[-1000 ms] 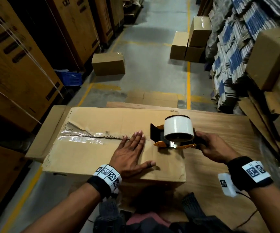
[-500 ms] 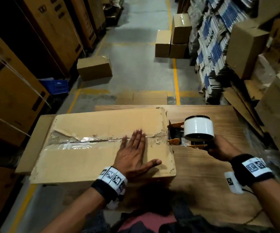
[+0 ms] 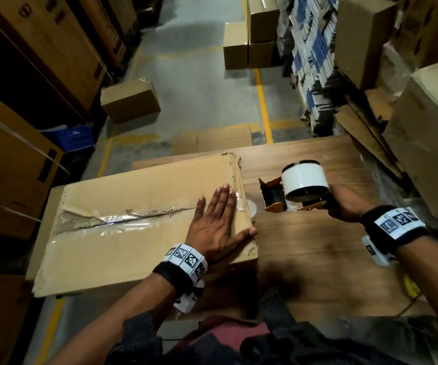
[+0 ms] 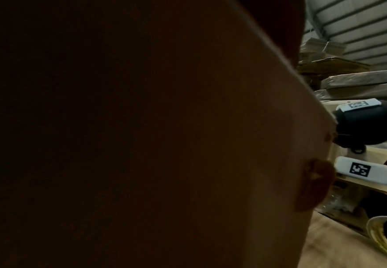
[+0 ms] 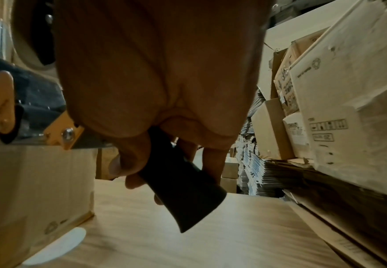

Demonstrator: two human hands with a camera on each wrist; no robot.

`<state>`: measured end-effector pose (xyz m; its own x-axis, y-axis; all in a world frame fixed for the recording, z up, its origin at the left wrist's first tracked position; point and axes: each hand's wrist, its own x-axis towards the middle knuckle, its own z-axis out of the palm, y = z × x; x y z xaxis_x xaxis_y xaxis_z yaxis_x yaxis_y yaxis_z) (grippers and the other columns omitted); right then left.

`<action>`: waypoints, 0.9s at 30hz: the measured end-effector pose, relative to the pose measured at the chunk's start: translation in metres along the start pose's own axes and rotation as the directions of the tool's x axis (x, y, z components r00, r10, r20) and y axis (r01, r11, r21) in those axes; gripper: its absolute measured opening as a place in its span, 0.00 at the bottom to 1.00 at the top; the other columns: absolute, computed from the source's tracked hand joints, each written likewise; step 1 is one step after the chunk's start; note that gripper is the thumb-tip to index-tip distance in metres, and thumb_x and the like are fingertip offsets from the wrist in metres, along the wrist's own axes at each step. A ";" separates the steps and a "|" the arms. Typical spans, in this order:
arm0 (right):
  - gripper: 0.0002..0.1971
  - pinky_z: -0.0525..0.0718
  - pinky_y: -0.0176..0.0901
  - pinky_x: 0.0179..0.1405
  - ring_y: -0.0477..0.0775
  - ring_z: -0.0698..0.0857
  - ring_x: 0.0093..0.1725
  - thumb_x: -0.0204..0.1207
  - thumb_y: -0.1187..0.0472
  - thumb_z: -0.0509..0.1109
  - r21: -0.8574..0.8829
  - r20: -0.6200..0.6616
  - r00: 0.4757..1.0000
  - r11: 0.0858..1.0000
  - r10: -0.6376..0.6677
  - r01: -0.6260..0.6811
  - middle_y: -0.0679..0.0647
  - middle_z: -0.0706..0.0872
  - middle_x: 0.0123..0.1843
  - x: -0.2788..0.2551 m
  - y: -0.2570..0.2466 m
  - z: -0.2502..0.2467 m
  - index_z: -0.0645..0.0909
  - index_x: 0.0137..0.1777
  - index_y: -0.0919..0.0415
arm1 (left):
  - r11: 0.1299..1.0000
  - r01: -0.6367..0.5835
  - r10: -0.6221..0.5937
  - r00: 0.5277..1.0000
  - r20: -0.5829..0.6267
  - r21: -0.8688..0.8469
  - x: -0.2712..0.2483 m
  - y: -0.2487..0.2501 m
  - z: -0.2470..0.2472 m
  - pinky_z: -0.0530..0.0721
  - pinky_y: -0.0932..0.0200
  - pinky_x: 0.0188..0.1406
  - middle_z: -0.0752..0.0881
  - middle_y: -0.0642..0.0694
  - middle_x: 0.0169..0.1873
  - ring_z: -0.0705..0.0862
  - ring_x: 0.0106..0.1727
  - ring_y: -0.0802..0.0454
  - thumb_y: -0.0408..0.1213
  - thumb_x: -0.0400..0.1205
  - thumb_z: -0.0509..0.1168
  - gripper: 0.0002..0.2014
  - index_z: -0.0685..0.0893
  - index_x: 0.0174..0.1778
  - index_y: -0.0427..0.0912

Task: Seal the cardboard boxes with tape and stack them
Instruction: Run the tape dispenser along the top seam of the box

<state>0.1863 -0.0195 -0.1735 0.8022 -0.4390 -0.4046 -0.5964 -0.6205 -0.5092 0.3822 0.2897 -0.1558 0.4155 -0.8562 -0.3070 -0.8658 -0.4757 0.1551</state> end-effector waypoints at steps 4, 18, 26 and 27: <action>0.26 0.92 0.60 0.51 0.47 0.92 0.50 0.67 0.73 0.71 -0.119 0.070 0.997 0.993 -0.016 0.024 0.42 0.93 0.49 0.018 0.019 0.010 0.80 0.55 0.39 | 1.000 0.005 -0.005 1.000 -0.012 0.009 0.000 0.001 0.002 0.36 0.38 0.90 0.26 0.52 0.89 0.25 0.88 0.57 0.82 0.79 0.30 0.53 0.32 0.91 0.48; 0.16 0.81 0.49 0.45 0.62 0.88 0.59 0.80 0.56 0.70 -0.588 0.159 0.984 0.808 0.079 0.030 0.56 0.89 0.61 0.020 -0.009 0.031 0.78 0.67 0.48 | 1.000 -0.003 0.004 0.999 -0.038 0.024 -0.002 0.003 0.003 0.38 0.38 0.90 0.25 0.53 0.88 0.25 0.88 0.58 0.79 0.83 0.34 0.49 0.30 0.91 0.49; 0.04 0.81 0.43 0.24 0.54 0.82 0.27 0.78 0.60 0.72 0.308 0.048 0.967 0.917 0.250 -0.252 0.55 0.85 0.34 0.002 0.035 0.063 0.81 0.49 0.58 | 1.000 -0.003 0.004 0.999 -0.041 0.025 -0.001 0.003 0.003 0.38 0.37 0.90 0.26 0.53 0.89 0.25 0.88 0.57 0.78 0.84 0.36 0.48 0.30 0.91 0.49; 0.06 0.83 0.45 0.24 0.58 0.84 0.29 0.76 0.56 0.73 0.372 0.005 0.957 0.888 0.289 -0.270 0.56 0.85 0.33 0.004 0.037 0.071 0.81 0.46 0.58 | 1.000 -0.001 0.002 0.999 -0.044 0.028 -0.001 0.003 0.003 0.39 0.37 0.90 0.26 0.53 0.89 0.26 0.88 0.57 0.77 0.84 0.36 0.48 0.30 0.91 0.49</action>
<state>0.1654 0.0015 -0.2481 0.5955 -0.5965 -0.5381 -0.7563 -0.1905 -0.6258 0.3782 0.2896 -0.1579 0.4255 -0.8651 -0.2655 -0.8736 -0.4693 0.1291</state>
